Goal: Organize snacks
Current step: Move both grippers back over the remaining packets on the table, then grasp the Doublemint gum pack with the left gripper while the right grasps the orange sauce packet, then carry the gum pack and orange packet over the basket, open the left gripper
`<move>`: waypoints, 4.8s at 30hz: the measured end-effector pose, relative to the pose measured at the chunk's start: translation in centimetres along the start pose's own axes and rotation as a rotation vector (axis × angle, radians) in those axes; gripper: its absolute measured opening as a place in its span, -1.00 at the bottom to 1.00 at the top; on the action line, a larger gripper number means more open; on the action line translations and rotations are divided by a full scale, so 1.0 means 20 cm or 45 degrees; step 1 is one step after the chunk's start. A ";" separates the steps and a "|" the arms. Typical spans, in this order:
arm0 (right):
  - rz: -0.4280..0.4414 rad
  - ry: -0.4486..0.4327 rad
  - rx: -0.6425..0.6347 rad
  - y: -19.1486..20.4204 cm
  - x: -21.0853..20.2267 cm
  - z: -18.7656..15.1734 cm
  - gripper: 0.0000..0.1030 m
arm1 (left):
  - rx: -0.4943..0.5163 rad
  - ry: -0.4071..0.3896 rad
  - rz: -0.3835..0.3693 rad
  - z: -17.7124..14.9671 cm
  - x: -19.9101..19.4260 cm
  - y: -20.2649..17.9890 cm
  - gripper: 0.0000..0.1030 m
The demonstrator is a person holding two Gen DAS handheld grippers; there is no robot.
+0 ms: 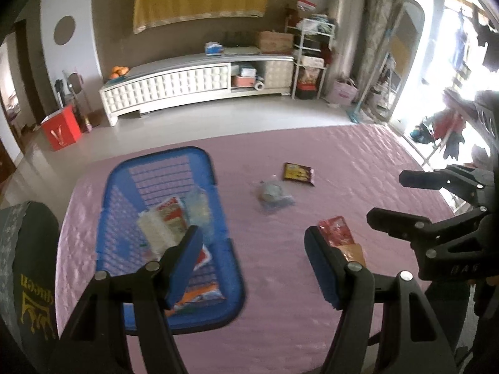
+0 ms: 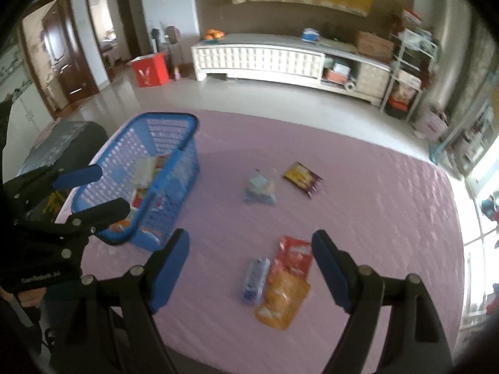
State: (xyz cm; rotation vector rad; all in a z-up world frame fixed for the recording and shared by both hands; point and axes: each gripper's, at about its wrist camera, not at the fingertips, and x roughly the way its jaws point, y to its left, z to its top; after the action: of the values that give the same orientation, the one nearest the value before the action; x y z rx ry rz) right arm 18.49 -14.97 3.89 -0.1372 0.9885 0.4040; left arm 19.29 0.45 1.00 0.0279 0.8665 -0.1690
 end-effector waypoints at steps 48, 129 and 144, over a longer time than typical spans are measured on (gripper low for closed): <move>0.002 0.194 0.384 -0.52 0.43 -0.68 0.63 | 0.092 0.508 -0.093 -0.33 1.08 -0.56 0.08; 0.287 -0.127 -0.094 0.59 0.22 0.02 -0.74 | 0.283 -0.006 -0.068 -0.16 -0.01 0.39 -0.41; 0.269 -0.052 -0.102 0.68 0.35 0.07 -0.74 | 0.241 0.153 -0.209 -0.24 0.23 0.53 -0.41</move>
State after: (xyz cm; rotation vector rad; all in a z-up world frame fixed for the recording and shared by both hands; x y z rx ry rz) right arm 17.65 -0.23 -0.30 -0.0966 0.9502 0.6379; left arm 20.24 10.69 -6.01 0.1452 0.9708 -0.4058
